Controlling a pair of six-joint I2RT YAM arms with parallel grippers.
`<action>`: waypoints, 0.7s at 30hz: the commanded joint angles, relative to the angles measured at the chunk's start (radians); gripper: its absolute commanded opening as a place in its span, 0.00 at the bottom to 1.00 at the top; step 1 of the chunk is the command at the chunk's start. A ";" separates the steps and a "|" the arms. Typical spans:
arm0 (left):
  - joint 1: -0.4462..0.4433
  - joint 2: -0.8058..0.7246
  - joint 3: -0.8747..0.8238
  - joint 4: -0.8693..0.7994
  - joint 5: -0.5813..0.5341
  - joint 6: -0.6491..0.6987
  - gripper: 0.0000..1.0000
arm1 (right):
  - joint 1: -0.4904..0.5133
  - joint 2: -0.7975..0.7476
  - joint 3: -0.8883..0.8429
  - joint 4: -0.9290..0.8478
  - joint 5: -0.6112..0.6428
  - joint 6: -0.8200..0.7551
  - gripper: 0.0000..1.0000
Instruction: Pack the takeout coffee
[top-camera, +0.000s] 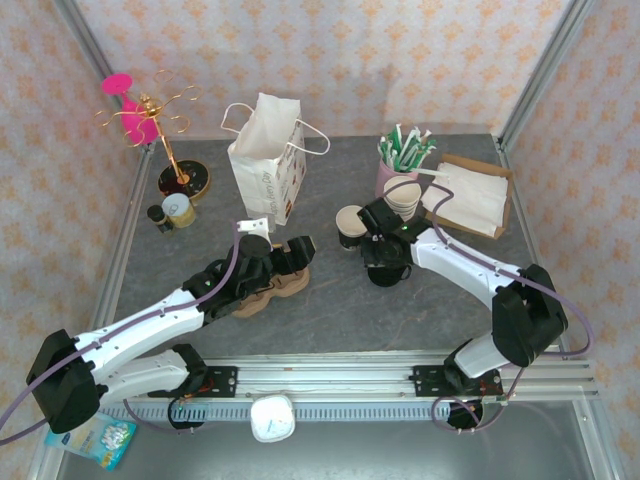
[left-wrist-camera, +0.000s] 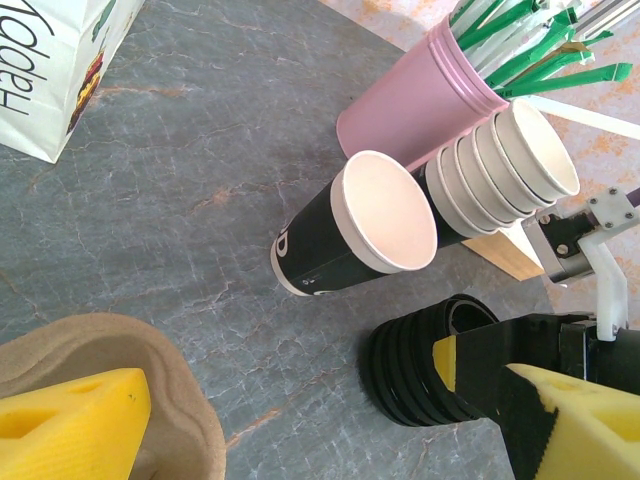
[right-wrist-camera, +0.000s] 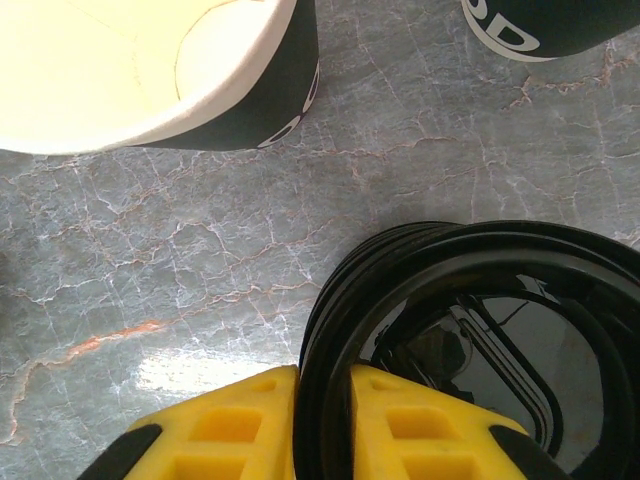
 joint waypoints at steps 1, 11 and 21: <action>-0.003 0.003 0.026 0.006 0.006 0.011 0.91 | 0.003 -0.028 0.035 -0.032 0.043 -0.004 0.19; -0.003 0.000 0.029 0.004 0.012 0.011 0.91 | 0.003 -0.051 0.041 -0.038 0.048 0.009 0.17; -0.004 -0.002 0.039 0.004 0.034 0.024 0.90 | 0.003 -0.098 0.057 -0.062 0.060 0.028 0.14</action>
